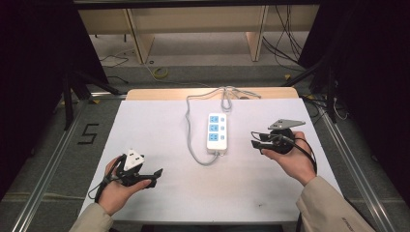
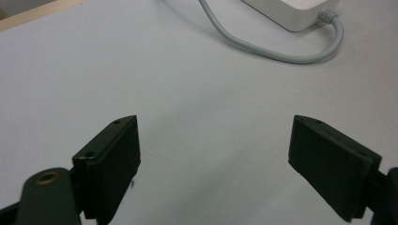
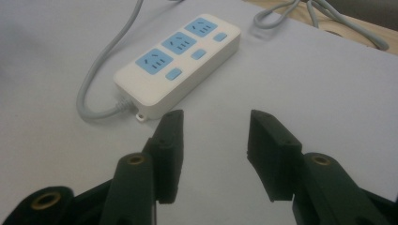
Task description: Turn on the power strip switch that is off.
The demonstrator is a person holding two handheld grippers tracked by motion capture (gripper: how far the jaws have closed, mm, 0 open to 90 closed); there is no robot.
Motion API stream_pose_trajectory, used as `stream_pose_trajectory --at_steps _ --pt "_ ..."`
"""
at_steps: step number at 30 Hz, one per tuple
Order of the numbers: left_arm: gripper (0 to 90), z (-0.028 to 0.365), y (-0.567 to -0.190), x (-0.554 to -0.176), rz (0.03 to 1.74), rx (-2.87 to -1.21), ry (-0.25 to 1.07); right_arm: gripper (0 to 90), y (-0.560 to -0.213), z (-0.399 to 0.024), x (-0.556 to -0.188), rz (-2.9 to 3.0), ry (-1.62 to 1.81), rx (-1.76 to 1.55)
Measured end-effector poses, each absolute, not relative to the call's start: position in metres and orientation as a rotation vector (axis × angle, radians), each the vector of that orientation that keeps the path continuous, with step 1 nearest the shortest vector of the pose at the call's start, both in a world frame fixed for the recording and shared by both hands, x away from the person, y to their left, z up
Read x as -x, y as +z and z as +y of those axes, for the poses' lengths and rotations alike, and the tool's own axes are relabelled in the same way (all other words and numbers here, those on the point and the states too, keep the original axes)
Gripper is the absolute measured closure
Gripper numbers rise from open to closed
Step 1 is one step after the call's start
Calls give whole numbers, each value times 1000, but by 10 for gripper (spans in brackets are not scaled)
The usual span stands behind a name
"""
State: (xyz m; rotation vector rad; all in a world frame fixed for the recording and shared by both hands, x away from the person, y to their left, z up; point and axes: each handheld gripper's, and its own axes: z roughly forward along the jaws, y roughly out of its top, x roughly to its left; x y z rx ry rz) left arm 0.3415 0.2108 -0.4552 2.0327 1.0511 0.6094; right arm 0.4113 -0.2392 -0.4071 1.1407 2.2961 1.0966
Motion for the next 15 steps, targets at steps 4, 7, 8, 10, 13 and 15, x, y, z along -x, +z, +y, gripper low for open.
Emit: stream_pose_trajectory --at_steps 4,7,8,10,13,15 --pt "166 210 -456 -342 1051 -2028 609 530 -409 -248 -404 2273 1114 -1146" --pt "166 210 -456 -342 1054 -2028 609 517 -410 -251 -401 2269 1119 -1146" --pt "166 210 -456 -341 1053 -2034 607 508 -410 -253 -399 2265 1122 -1150" --pt "166 210 -456 -341 1052 -2035 607 493 -411 -257 -396 2261 1132 -1149" --pt "166 210 -456 -341 1050 -2034 605 488 -411 -259 -394 2252 1142 -1148" --pt "165 210 -456 -341 1049 -2034 603 478 -412 -261 -391 2247 1149 -1152"
